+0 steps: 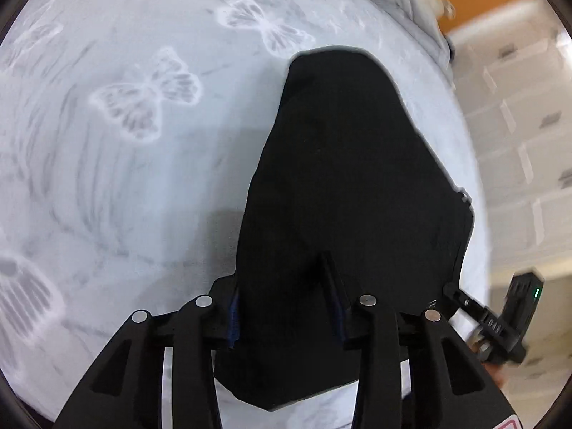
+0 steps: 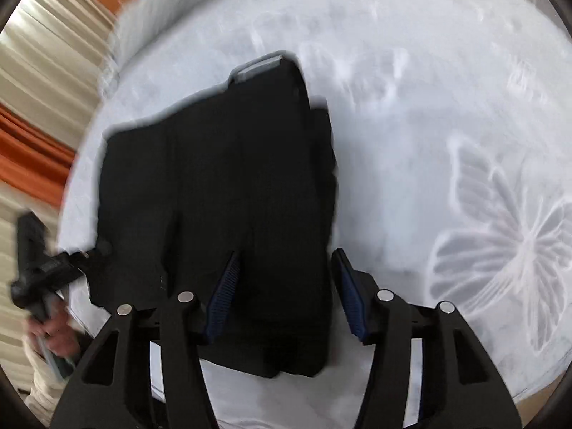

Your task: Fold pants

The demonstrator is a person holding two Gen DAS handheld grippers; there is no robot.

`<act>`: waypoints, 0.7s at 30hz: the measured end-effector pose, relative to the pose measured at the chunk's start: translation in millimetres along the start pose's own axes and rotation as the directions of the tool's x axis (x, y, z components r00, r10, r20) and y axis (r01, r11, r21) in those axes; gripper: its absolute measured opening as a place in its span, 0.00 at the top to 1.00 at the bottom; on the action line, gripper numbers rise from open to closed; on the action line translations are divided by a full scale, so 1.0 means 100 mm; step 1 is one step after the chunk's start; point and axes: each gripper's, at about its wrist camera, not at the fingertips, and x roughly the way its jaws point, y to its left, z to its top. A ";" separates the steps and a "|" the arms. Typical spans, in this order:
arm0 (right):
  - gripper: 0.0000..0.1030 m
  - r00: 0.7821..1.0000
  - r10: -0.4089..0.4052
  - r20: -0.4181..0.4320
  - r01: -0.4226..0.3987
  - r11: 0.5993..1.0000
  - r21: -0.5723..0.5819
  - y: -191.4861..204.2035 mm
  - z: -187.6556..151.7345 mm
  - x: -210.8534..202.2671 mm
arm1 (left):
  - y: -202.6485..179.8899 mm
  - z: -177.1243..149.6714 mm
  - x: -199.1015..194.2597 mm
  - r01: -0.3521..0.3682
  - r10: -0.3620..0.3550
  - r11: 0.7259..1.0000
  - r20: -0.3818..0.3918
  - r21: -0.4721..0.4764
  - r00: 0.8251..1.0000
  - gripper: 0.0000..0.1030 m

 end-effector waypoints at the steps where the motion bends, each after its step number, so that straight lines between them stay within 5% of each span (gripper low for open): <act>1: 0.49 0.995 -0.007 0.098 0.012 0.999 -0.047 0.10 0.06 -0.19 | -0.09 0.03 -0.18 0.016 -0.018 0.999 0.063 0.041 0.998 0.67; 3: 0.54 0.972 0.023 0.232 0.011 0.989 -0.144 0.39 0.21 -0.46 | -0.22 0.08 -0.42 0.068 -0.079 0.995 0.152 0.075 0.985 0.61; 4: 0.59 0.968 0.054 0.246 -0.011 0.985 -0.173 0.50 0.29 -0.48 | -0.27 0.12 -0.47 0.094 -0.107 0.992 0.177 0.079 0.978 0.49; 10: 0.67 0.978 0.160 0.133 -0.128 0.966 -0.225 0.94 0.52 0.12 | -0.63 0.42 -0.66 0.111 -0.145 0.988 0.376 0.109 0.915 0.43; 12: 0.69 0.994 0.101 0.042 -0.089 0.969 -0.229 0.94 0.48 0.47 | -0.65 0.53 -0.52 0.115 -0.142 0.989 0.355 0.097 0.924 0.39; 13: 0.69 1.000 -0.006 0.001 0.006 0.972 -0.235 0.83 0.43 0.65 | -0.63 0.55 -0.42 0.113 -0.136 0.990 0.330 0.089 0.934 0.39; 14: 0.86 0.996 -0.085 -0.028 0.076 0.970 -0.230 0.68 0.40 0.84 | -0.61 0.63 -0.22 0.083 -0.106 0.992 0.275 0.095 0.956 0.39; 16: 0.94 0.998 0.065 -0.001 -0.065 0.996 -0.066 0.24 0.42 0.84 | -0.55 0.58 0.02 -0.017 -0.007 0.994 0.220 0.107 0.975 0.39; 18: 1.00 0.999 0.052 0.005 -0.052 0.998 0.045 0.05 0.46 0.70 | -0.42 0.53 0.36 -0.200 0.186 0.974 0.130 0.107 0.974 0.37; 20: 0.94 0.998 -0.026 0.052 0.025 1.000 0.016 0.14 0.47 0.56 | -0.36 0.47 0.30 -0.176 0.164 0.982 0.167 0.062 0.972 0.38; 21: 0.94 0.996 0.029 0.079 -0.028 1.000 -0.011 0.23 0.47 0.46 | -0.37 0.46 0.23 -0.167 0.157 0.985 0.173 0.047 0.972 0.39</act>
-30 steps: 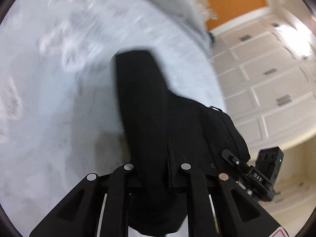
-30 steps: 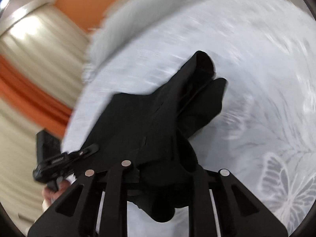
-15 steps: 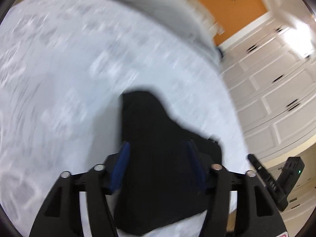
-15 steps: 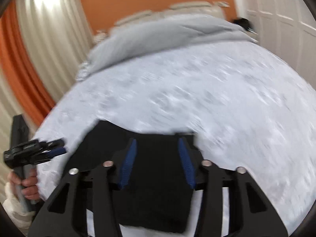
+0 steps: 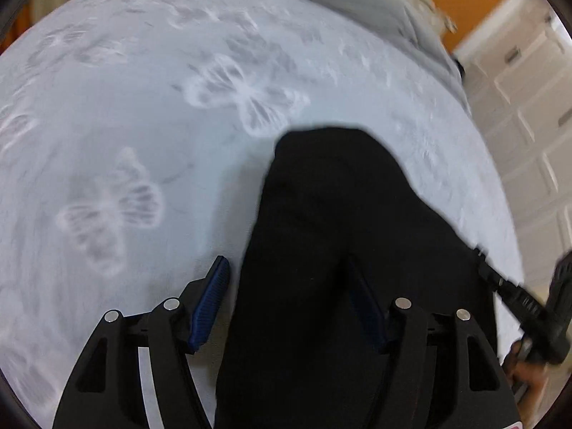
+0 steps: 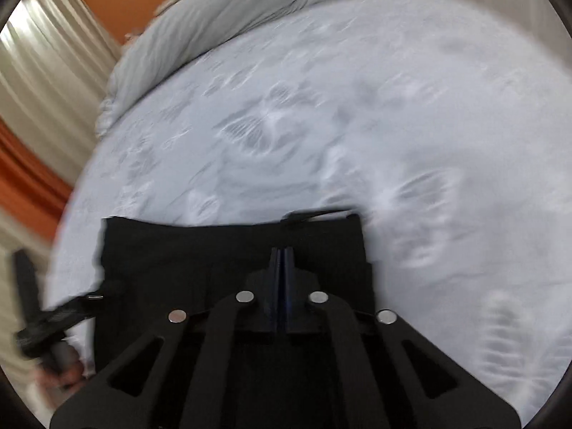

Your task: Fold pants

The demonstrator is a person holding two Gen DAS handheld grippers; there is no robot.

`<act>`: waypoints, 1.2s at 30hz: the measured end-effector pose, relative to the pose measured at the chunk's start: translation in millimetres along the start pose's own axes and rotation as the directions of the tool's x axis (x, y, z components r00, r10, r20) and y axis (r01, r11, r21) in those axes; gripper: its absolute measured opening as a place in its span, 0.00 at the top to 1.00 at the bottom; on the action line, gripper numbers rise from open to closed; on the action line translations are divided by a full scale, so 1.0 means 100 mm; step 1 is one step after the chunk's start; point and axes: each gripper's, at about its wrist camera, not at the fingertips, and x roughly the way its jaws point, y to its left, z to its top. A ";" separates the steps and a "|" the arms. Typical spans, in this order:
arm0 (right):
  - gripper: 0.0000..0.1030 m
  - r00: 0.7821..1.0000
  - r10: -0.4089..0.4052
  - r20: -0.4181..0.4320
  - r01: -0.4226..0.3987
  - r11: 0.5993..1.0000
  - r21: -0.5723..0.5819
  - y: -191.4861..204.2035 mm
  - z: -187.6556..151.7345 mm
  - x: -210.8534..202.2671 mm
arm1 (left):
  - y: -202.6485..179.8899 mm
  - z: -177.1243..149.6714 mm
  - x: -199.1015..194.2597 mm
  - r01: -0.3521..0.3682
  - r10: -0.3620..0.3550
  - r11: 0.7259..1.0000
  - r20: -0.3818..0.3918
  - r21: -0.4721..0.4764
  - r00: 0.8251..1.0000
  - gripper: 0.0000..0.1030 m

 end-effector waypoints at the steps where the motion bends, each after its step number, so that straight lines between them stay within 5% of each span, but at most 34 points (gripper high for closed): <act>1: 0.94 0.997 0.070 0.013 -0.069 0.997 -0.024 0.16 0.01 -0.07 | -0.03 -0.01 -0.15 0.056 -0.056 0.998 0.008 -0.002 0.998 0.39; 5: 0.94 0.984 0.171 -0.041 -0.176 0.951 -0.255 0.93 -0.04 -0.01 | -0.03 -0.26 -0.55 0.103 -0.104 0.994 0.076 0.020 0.992 0.33; 7: 0.94 0.977 0.193 -0.093 -0.213 0.922 -0.323 1.25 -0.03 0.15 | -0.08 -0.38 -0.55 0.100 -0.102 0.993 0.043 0.056 0.994 0.33; 10: 0.93 0.969 0.185 -0.164 -0.239 0.872 -0.427 1.71 -0.04 0.48 | -0.16 -0.67 -0.37 0.095 -0.090 0.988 -0.047 0.121 0.995 0.33; 14: 0.91 0.961 0.118 -0.250 -0.231 0.839 -0.492 2.04 -0.07 1.11 | -0.29 -0.82 -0.30 0.013 -0.012 0.957 -0.008 0.289 1.000 0.33; 15: 0.92 0.964 0.067 -0.256 -0.190 0.849 -0.494 2.03 -0.07 1.40 | -0.30 -0.83 -0.28 0.002 -0.003 0.953 0.002 0.303 1.000 0.33; 19: 0.94 0.963 0.136 -0.233 -0.223 0.889 -0.400 1.90 0.12 1.53 | -0.31 -0.83 -0.25 -0.045 0.033 0.943 0.041 0.331 0.999 0.33; 25: 0.85 0.988 0.153 0.000 -0.145 0.940 -0.309 1.55 0.47 0.62 | -0.34 -0.75 -0.41 0.005 -0.011 0.952 0.020 0.305 1.000 0.32; 28: 0.59 0.998 0.019 0.060 -0.002 0.964 -0.265 1.17 0.38 0.25 | -0.32 -0.63 -0.44 0.007 -0.012 0.966 0.020 0.258 1.000 0.32; 30: 0.59 0.992 -0.099 0.083 0.118 0.958 -0.262 0.93 0.24 0.06 | -0.35 -0.56 -0.48 -0.006 -0.006 0.969 0.047 0.248 0.999 0.32; 36: 0.57 0.974 -0.219 0.067 0.228 0.934 -0.276 0.56 -0.23 -0.19 | -0.54 -0.57 -0.60 -0.170 0.116 0.943 0.197 0.287 0.974 0.32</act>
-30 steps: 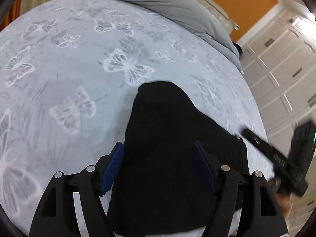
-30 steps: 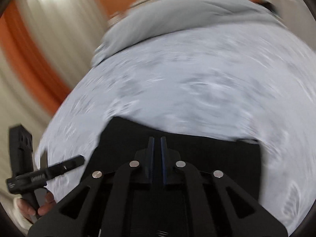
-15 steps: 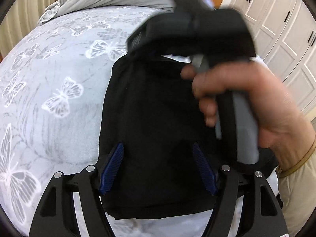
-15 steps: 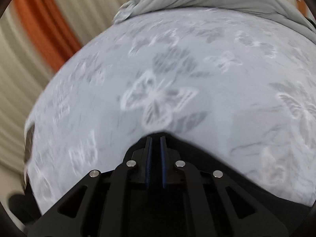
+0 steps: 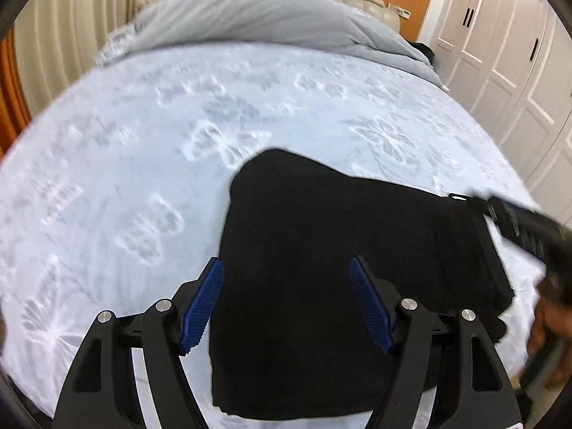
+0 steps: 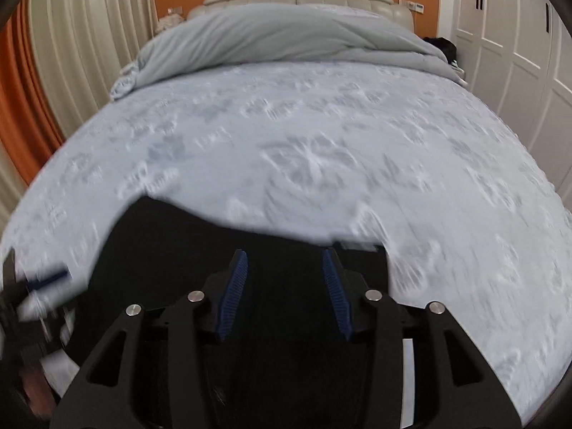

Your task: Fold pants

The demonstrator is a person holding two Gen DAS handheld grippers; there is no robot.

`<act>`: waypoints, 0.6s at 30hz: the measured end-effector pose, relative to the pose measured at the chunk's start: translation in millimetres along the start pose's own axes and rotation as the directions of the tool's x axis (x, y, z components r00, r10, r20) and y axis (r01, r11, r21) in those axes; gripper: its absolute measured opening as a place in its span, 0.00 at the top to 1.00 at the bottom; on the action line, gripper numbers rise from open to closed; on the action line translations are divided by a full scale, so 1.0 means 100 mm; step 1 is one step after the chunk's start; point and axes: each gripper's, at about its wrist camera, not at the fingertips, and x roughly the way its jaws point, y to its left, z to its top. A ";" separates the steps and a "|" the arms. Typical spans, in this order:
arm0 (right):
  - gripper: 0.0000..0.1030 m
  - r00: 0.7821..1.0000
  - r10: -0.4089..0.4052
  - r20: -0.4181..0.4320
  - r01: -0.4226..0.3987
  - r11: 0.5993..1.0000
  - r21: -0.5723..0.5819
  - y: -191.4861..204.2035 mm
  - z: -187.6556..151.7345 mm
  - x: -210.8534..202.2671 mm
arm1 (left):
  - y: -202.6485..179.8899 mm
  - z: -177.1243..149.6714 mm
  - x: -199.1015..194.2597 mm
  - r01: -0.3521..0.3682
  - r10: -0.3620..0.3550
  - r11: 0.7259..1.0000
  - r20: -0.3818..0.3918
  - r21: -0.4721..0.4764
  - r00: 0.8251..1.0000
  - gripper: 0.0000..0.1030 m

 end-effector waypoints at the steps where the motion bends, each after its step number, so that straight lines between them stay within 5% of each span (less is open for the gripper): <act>1: 0.57 1.000 -0.014 -0.017 0.014 1.000 -0.013 -0.01 -0.10 0.00 | -0.05 0.00 -0.01 -0.018 0.018 1.000 0.011 0.010 1.000 0.32; 6: 0.47 0.992 -0.075 -0.103 0.069 0.996 -0.055 -0.15 -0.63 0.06 | -0.16 0.02 0.08 -0.054 0.053 0.998 0.036 0.038 0.998 0.32; 12: 0.39 0.993 0.040 -0.107 -0.030 0.996 0.088 -0.41 -0.79 0.02 | -0.26 -0.03 0.15 -0.115 0.110 0.990 0.058 0.080 0.992 0.32; 18: 0.39 1.000 0.019 0.023 -0.022 0.992 0.125 -0.37 -0.67 -0.29 | -0.34 -0.08 0.06 -0.149 0.141 0.984 0.083 0.101 0.987 0.30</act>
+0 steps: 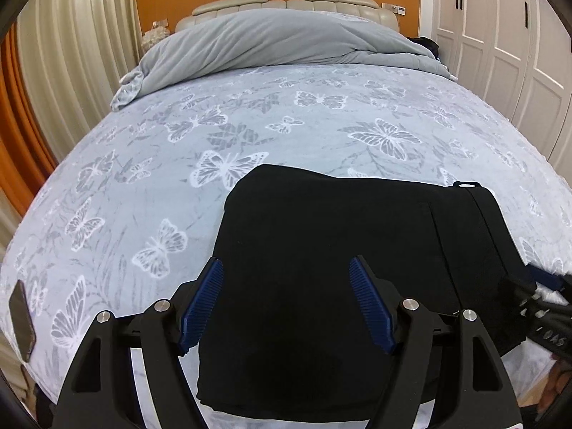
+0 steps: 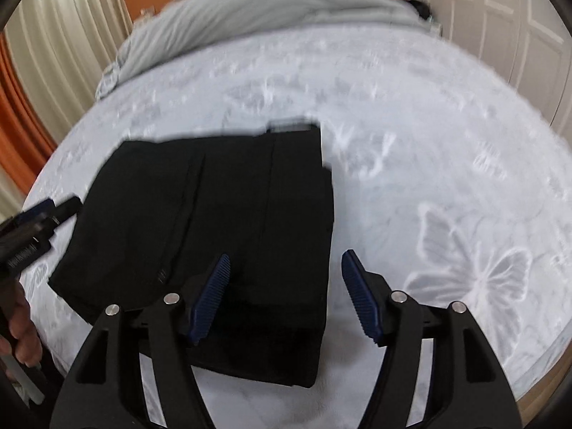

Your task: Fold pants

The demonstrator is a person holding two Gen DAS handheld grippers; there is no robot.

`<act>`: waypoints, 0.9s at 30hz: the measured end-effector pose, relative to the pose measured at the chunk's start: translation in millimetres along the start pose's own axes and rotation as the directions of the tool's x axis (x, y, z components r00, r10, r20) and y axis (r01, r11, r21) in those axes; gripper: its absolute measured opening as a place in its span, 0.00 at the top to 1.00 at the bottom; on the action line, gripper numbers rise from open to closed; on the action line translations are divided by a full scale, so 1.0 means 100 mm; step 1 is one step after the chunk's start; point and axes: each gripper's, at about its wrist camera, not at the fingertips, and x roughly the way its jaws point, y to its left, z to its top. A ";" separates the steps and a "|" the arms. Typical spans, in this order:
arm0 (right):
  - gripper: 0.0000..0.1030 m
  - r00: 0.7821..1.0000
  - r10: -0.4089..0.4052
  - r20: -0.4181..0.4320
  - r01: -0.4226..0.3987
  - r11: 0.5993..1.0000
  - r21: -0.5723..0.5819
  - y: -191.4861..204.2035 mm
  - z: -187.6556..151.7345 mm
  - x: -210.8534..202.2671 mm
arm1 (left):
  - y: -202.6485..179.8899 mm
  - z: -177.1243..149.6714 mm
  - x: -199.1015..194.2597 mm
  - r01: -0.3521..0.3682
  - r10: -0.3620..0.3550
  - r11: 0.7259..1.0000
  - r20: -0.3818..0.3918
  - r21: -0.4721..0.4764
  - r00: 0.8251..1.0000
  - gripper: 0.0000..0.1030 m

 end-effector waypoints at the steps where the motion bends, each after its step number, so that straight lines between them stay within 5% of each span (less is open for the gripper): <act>1: 0.38 1.000 -0.001 0.021 0.001 1.000 -0.008 0.04 0.02 -0.04 | 0.00 0.00 0.00 -0.003 0.003 1.000 0.002 0.001 1.000 0.29; 18: 0.25 0.989 0.038 0.140 -0.029 0.997 -0.066 0.52 0.18 -0.24 | -0.02 0.04 -0.01 -0.023 0.023 1.000 0.025 0.003 0.999 0.28; 27: 0.24 0.992 0.024 0.124 -0.016 0.998 -0.061 0.51 0.19 -0.18 | -0.02 0.04 -0.03 -0.029 0.028 1.000 0.032 0.009 0.999 0.28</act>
